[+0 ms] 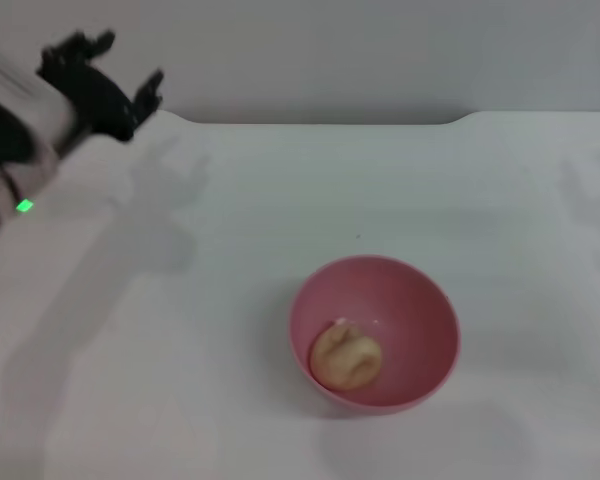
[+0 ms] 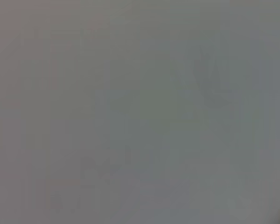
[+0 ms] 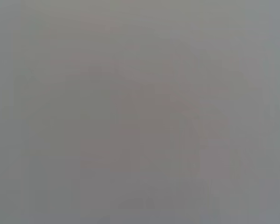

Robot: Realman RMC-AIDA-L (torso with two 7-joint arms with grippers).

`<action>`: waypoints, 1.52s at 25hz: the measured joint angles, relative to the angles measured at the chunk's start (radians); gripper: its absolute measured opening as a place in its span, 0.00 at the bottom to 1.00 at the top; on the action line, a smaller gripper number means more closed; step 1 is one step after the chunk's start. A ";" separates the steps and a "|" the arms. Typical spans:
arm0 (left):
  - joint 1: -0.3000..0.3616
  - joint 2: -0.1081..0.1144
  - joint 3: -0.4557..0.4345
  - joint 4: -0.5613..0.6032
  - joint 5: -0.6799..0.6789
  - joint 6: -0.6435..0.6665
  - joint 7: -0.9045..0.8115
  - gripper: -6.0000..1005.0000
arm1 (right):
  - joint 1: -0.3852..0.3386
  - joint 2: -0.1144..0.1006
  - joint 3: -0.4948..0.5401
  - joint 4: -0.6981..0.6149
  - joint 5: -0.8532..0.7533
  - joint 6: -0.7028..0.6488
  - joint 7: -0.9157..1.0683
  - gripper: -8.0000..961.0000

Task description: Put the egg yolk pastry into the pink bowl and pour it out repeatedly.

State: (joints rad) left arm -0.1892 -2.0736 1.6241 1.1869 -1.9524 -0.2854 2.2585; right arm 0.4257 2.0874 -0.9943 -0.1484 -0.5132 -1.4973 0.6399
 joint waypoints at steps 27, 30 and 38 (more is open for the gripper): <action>-0.150 0.012 0.358 -0.205 0.591 1.031 -0.334 0.50 | 0.043 0.001 0.087 0.272 0.084 -0.023 -0.398 0.55; -0.163 0.013 0.473 -0.377 0.858 1.424 -0.669 0.50 | 0.041 0.000 0.091 0.271 0.084 -0.023 -0.391 0.55; -0.061 0.018 0.501 -0.521 1.153 1.567 -1.736 0.49 | 0.036 -0.001 0.096 0.271 0.085 -0.026 -0.387 0.55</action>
State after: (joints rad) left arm -0.2500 -2.0553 2.1247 0.6654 -0.7996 1.2816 0.5222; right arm 0.4617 2.0861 -0.8988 0.1229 -0.4283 -1.5235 0.2533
